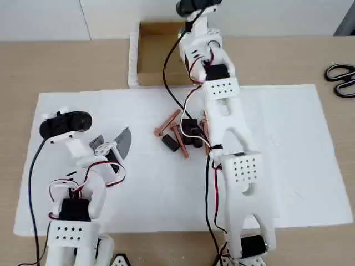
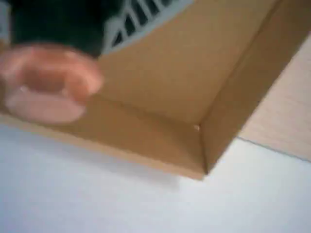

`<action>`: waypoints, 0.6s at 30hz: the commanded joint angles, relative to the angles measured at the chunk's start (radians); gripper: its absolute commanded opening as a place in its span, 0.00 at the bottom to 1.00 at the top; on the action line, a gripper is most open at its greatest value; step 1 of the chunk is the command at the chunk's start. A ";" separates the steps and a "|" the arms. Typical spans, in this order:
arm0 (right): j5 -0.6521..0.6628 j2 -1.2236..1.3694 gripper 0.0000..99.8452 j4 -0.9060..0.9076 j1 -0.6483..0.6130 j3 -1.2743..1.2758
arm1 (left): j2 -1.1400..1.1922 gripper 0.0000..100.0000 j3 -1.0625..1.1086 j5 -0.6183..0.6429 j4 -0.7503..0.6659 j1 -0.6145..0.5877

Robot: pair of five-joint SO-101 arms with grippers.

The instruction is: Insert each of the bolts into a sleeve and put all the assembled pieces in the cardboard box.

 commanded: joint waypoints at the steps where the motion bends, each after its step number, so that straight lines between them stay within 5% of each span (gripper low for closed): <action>1: 0.011 0.084 0.00 -0.021 -0.002 -0.210 | -0.018 0.24 -0.004 -0.008 -0.025 -0.002; 6: 0.011 0.185 0.01 -0.021 0.001 -0.302 | -0.023 0.25 0.018 -0.008 -0.028 -0.002; 13: 0.011 0.197 0.18 0.036 -0.008 -0.313 | -0.023 0.25 0.024 -0.008 -0.028 -0.002; 18: 0.011 0.196 0.19 0.044 -0.013 -0.316 | -0.023 0.25 0.024 -0.008 -0.028 -0.002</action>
